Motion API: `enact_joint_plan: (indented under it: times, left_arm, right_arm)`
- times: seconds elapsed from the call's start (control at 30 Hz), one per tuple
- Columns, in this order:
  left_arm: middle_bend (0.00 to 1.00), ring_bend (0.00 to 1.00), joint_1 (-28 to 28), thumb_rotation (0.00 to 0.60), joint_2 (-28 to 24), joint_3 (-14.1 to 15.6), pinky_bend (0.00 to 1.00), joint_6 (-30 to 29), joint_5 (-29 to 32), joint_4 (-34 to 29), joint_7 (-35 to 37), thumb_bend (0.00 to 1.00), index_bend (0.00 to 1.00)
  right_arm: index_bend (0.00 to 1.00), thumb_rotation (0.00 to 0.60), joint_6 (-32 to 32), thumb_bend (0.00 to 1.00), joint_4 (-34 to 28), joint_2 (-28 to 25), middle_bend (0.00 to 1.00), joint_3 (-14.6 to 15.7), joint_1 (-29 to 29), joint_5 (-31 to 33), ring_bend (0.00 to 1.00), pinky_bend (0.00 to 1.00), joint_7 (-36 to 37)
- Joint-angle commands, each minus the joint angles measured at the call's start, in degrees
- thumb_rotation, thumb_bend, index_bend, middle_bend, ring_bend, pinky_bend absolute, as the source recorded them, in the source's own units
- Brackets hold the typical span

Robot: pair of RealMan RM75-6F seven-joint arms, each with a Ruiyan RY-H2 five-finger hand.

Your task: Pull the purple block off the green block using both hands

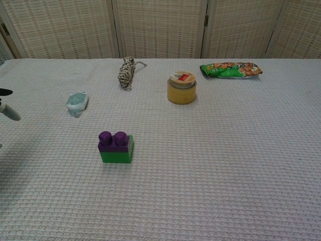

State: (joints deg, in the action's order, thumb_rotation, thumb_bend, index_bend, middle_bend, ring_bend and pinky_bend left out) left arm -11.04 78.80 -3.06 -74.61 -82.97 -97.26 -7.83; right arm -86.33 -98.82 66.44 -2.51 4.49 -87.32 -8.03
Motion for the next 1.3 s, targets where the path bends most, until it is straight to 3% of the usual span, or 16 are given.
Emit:
enact_joint_plan:
  times: [0.03, 0.4, 0.67, 1.3]
  left_arm:
    - [0.00, 0.00, -2.6, 0.600, 3.9, -2.0, 0.00, 3.5, 5.3, -2.4, -7.0, 0.42, 0.34]
    - [0.00, 0.00, -6.8, 0.600, 10.4, -4.0, 0.00, 5.7, 8.6, -2.7, -11.6, 0.38, 0.33]
    - [0.00, 0.00, -9.5, 0.600, 16.3, -5.4, 0.00, 5.6, 11.4, 2.6, -16.8, 0.38, 0.34]
    - [0.00, 0.00, -12.7, 0.600, 23.3, -5.6, 0.00, 5.5, 12.7, 8.1, -16.3, 0.38, 0.40]
  right_arm:
    - [0.00, 0.600, 0.0, 0.29, 0.0, -0.1, 0.00, -0.2, -0.1, 0.3, 0.00, 0.00, 0.4]
    - [0.00, 0.600, -0.2, 0.29, -0.1, -1.2, 0.00, -0.1, -0.6, 0.0, 0.00, 0.00, 2.4]
    - [0.00, 0.600, -3.1, 0.29, 0.6, -0.4, 0.00, -1.3, -1.8, 0.5, 0.00, 0.00, 2.3]
    - [0.00, 0.600, -0.8, 0.29, 0.1, -1.6, 0.00, -1.0, -1.3, 0.6, 0.00, 0.00, 3.6]
